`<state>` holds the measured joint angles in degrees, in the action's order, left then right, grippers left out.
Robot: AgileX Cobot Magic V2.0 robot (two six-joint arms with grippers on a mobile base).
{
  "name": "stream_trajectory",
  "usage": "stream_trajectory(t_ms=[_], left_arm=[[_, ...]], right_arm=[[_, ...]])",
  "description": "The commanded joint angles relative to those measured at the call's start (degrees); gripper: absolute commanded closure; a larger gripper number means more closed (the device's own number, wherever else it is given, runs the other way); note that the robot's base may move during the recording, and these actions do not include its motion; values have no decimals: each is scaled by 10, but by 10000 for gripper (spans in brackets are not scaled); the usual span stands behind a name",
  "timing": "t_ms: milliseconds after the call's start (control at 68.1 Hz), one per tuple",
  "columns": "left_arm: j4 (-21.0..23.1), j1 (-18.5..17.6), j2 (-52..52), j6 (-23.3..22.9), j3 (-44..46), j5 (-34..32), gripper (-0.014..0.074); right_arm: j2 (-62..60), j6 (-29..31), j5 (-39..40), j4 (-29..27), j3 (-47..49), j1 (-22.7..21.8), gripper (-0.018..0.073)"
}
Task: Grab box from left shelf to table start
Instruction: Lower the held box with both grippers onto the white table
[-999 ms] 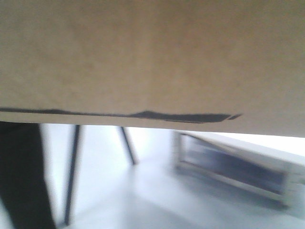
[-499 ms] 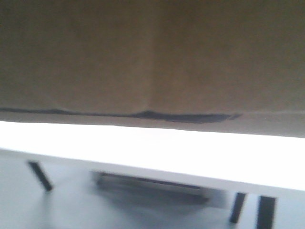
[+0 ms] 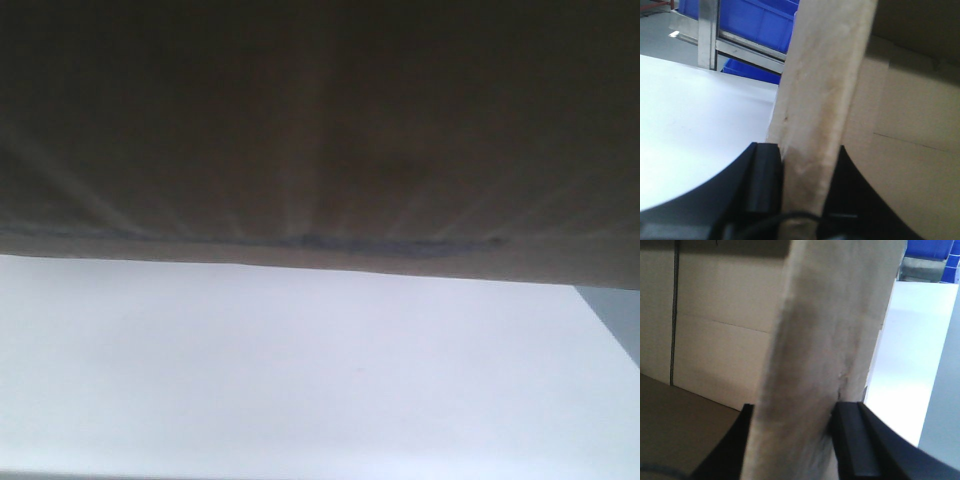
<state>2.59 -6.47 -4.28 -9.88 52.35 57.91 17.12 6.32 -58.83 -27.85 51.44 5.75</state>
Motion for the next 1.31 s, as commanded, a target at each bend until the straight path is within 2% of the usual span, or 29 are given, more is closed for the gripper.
stream_trajectory(t_ms=[0,1293], left_arm=[[87,-13,-9,50,20,-72,695],[87,-13,-9,50,20,-72,695]], right_arm=[[12,10,98,-24,19,-1,501],[12,10,98,-24,19,-1,501]])
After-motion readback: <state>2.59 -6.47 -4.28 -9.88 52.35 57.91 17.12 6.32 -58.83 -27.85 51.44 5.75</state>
